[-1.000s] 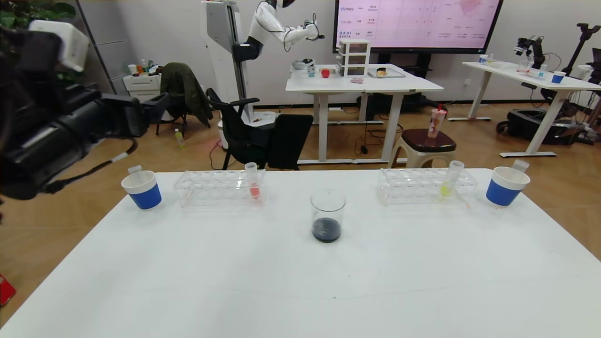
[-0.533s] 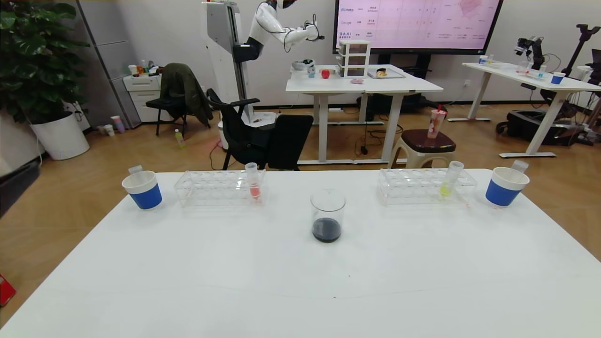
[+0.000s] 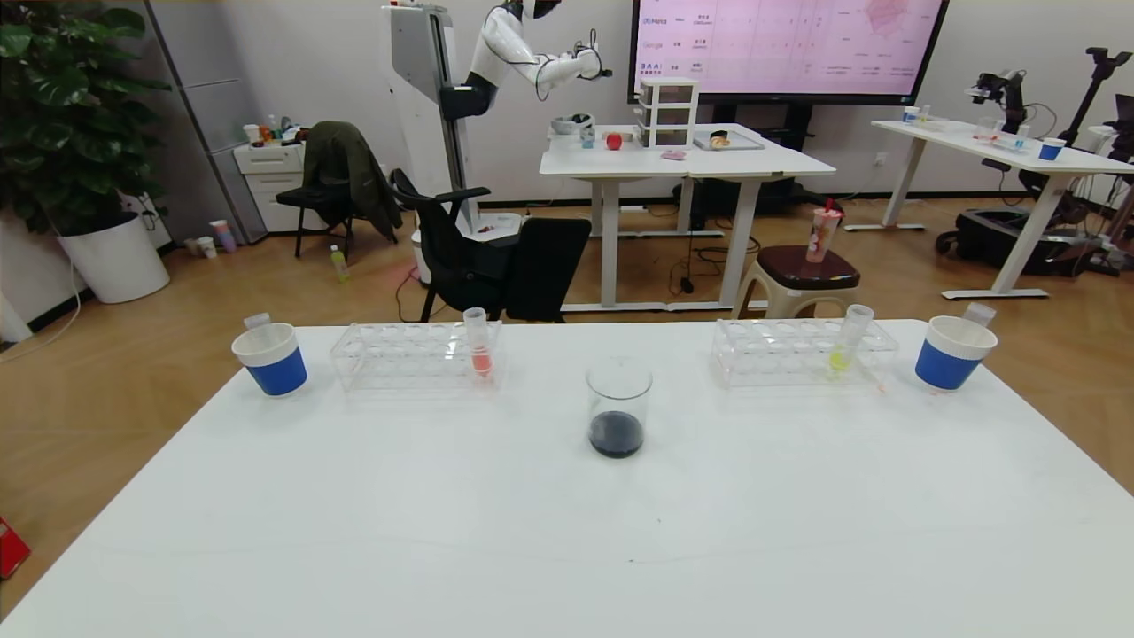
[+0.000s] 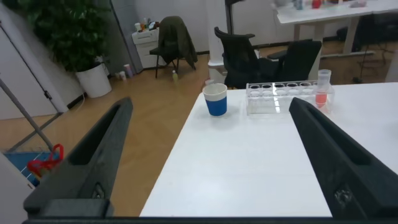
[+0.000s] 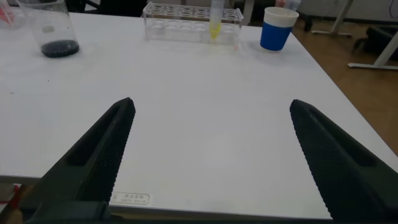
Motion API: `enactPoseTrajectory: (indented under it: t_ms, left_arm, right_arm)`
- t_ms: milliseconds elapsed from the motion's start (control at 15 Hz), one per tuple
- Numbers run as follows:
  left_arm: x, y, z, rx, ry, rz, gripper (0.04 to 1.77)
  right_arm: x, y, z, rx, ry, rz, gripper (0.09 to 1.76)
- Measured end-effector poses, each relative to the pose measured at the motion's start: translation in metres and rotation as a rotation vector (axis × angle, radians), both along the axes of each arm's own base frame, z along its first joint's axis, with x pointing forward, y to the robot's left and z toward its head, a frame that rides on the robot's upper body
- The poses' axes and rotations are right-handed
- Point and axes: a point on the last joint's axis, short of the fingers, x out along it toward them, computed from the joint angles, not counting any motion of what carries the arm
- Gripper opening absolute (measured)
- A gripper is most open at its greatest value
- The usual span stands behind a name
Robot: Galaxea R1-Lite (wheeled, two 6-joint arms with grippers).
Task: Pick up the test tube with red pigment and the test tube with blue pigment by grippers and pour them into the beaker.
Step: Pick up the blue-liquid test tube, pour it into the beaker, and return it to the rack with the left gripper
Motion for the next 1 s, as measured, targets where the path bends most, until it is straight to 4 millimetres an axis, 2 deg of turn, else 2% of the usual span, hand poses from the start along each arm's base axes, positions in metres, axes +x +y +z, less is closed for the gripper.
enactPoseTrajectory:
  t_ms: [133,267,467,667,1000]
  left_arm:
    - [-0.014,-0.002,-0.024,-0.014,-0.058,-0.063,1.75]
    - [-0.017,-0.003,-0.046,-0.044,-0.119,-0.128,1.75]
    - [0.001,-0.005,-0.085,-0.058,-0.109,-0.176,1.75]
    - [0.021,-0.007,-0.139,-0.087,0.115,-0.254,1.75]
    - [0.024,-0.007,-0.148,-0.096,0.141,-0.263,1.75]
  right_arm:
    - [0.0,0.0,0.0,0.0,0.0,0.0,1.74]
    - [0.0,0.0,0.0,0.001,0.0,0.0,1.74]
    - [0.0,0.0,0.0,0.001,0.0,0.0,1.74]
    - [0.0,0.0,0.0,0.0,0.0,0.0,1.74]
    - [0.0,0.0,0.0,0.0,0.0,0.0,1.74]
